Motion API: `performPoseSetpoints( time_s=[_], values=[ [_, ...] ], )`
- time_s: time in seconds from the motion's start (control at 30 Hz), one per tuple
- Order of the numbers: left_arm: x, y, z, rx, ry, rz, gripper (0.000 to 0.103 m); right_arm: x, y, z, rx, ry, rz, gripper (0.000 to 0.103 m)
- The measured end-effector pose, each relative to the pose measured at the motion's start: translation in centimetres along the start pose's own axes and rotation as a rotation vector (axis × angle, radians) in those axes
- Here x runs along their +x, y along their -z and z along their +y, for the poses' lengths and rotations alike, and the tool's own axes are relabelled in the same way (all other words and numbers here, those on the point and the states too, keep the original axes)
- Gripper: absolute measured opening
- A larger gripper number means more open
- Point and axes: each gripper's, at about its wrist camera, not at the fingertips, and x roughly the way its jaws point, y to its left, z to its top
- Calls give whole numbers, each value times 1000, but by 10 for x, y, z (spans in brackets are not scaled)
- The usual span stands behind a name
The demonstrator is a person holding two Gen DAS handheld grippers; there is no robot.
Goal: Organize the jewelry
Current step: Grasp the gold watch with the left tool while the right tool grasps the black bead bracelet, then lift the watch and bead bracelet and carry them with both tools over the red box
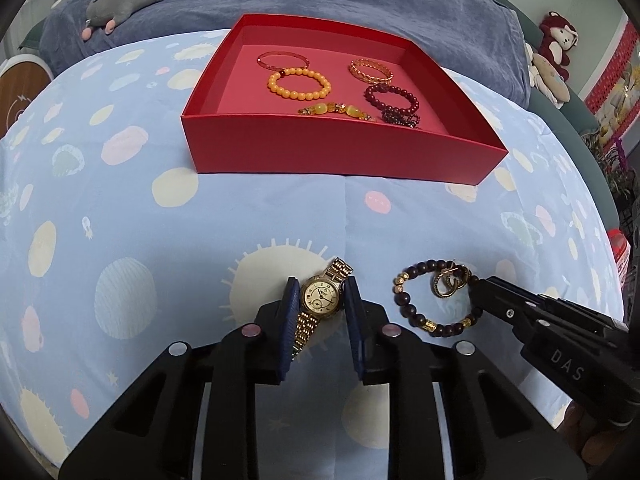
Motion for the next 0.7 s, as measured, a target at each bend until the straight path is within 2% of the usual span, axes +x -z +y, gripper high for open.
performPoseSetpoints(
  time_s=[0.7],
  values=[
    [-44, -11, 12, -71, 36, -48, 22, -72, -22, 32, -69, -63, -185, 10]
  ],
)
